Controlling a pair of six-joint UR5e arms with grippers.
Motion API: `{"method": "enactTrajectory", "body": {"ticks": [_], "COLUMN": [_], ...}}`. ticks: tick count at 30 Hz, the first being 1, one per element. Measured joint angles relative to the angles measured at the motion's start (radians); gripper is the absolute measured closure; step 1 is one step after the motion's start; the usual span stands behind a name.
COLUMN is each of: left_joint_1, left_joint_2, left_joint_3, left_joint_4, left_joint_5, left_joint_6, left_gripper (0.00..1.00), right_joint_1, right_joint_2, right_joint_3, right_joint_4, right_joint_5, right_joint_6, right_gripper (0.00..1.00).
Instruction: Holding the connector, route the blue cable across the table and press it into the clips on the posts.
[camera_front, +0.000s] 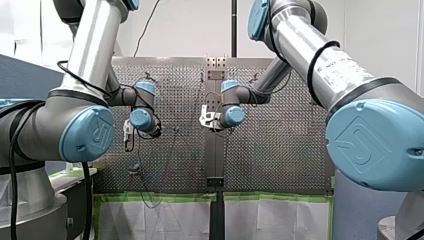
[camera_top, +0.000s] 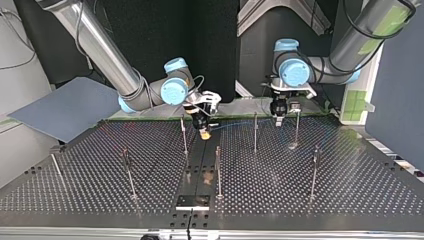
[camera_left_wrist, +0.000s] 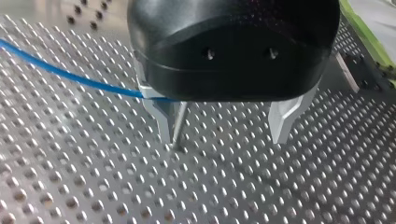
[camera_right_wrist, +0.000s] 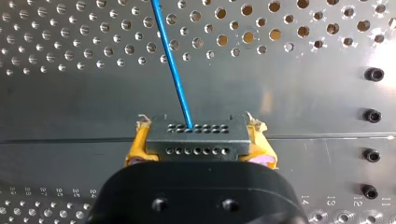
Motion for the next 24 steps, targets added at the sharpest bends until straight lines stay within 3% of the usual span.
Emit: {"method": "enactTrajectory", "body": {"ticks": [13, 24], "left_joint_1": [-0.062, -0.121], "left_joint_2": [0.121, 0.206], "left_joint_3": [-0.121, -0.189], "left_joint_4": [-0.015, 0.039], "left_joint_5": [-0.014, 0.039], "left_joint_6": [-0.011, -0.068], "left_gripper": [0.0, 0.0], "right_joint_1": [-0.001, -0.001], "right_joint_2": [0.0, 0.0], "right_joint_3": [0.0, -0.004], "right_joint_4": [0.027, 0.029], "right_joint_5": [-0.006, -0.005], "right_joint_6": [-0.002, -0.002], "right_gripper": [1.0, 1.0]}}
